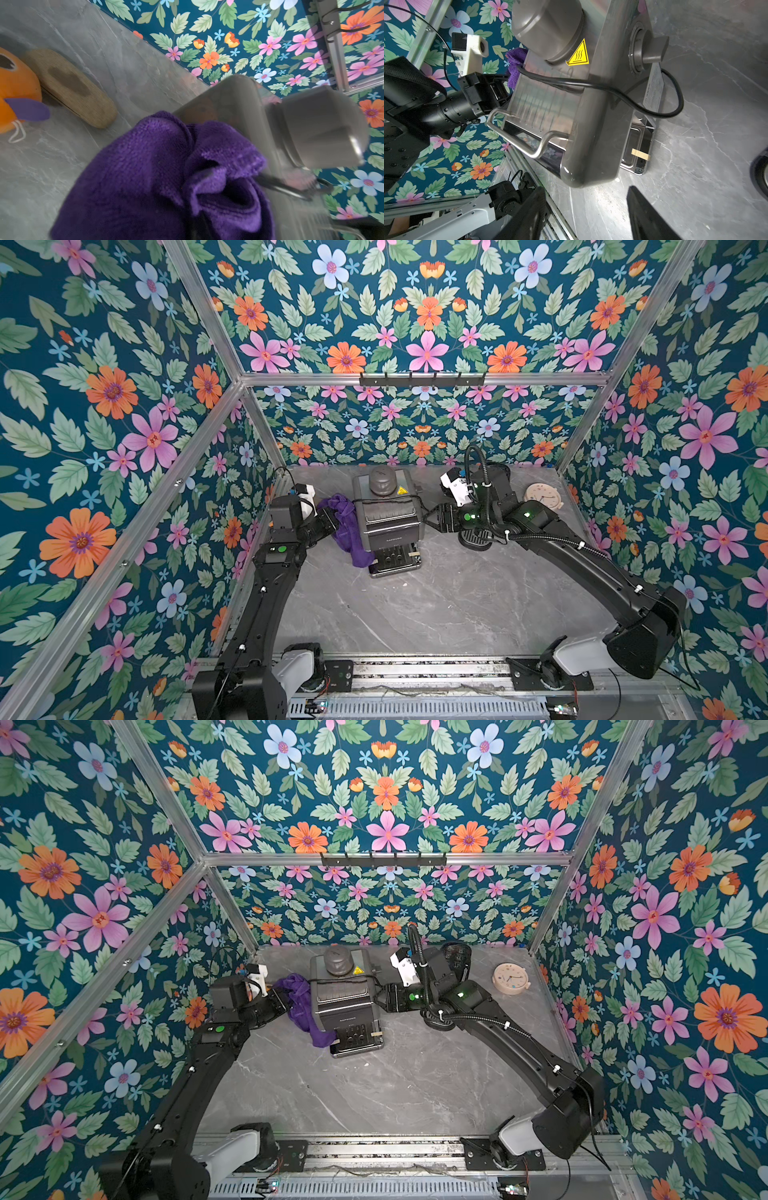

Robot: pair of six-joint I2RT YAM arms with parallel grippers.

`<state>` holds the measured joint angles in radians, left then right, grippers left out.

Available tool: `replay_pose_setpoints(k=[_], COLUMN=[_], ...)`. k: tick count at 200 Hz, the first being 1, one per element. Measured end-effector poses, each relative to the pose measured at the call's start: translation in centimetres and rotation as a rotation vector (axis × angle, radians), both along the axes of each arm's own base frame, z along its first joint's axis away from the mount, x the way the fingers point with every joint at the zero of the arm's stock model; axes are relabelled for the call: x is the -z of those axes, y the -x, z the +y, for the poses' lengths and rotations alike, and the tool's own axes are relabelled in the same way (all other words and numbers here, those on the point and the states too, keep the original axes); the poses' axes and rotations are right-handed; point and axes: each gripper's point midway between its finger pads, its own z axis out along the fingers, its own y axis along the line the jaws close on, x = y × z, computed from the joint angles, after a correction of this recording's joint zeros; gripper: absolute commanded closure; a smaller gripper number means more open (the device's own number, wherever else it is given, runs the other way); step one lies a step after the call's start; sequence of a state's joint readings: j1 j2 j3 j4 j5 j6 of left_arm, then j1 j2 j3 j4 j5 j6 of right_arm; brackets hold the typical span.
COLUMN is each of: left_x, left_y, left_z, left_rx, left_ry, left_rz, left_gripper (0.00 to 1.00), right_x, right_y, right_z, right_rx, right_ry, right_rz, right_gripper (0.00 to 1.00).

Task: Wipe the surface of a coffee machine
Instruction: Wipe the dirt from the surface of the coffee machine.

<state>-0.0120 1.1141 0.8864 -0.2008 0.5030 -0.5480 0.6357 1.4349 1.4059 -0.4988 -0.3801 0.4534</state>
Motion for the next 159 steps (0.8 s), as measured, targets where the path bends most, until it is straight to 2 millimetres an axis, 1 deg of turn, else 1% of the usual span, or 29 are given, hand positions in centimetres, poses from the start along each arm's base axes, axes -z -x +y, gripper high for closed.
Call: replay_pose_setpoints(k=[25, 55, 81, 99, 116, 125, 136, 147, 159], left_x=[1.8, 4.3, 6.9, 9.1, 10.5, 10.9, 10.7, 10.1, 8.8], left_y=[-1.2, -2.0, -1.9, -1.3, -0.7, -0.3, 0.1, 0.4, 0.6], left_z=[0.2, 0.5, 0.6, 0.7, 0.7, 0.8, 1.0, 1.2, 1.5], left_rx=[-0.009, -0.022, -0.027, -0.029, -0.031, -0.035, -0.044, -0.055, -0.065], left_ry=[-0.012, -0.027, -0.033, -0.035, -0.036, -0.039, -0.046, -0.054, -0.065], left_rz=[0.023, 0.058, 0.094, 0.141, 0.171, 0.179, 0.178, 0.166, 0.137], left_gripper=[1.0, 1.0, 1.0, 1.0, 1.0, 1.0, 1.0, 1.0, 1.0], right_x=[0.5, 1.2, 1.5, 1.5, 1.5, 1.5, 1.5, 1.4, 1.2], right_y=[0.0, 0.2, 0.4, 0.4, 0.4, 0.4, 0.4, 0.5, 0.6], right_z=[-0.3, -0.5, -0.6, -0.7, -0.6, -0.6, -0.7, -0.7, -0.7], right_rx=[0.012, 0.015, 0.014, 0.014, 0.013, 0.013, 0.011, 0.011, 0.008], right_ry=[0.011, 0.02, 0.022, 0.023, 0.023, 0.023, 0.025, 0.024, 0.023], right_rz=[0.001, 0.008, 0.012, 0.013, 0.012, 0.012, 0.01, 0.008, 0.002], right_gripper=[0.36, 0.36, 0.36, 0.36, 0.36, 0.36, 0.36, 0.36, 0.36])
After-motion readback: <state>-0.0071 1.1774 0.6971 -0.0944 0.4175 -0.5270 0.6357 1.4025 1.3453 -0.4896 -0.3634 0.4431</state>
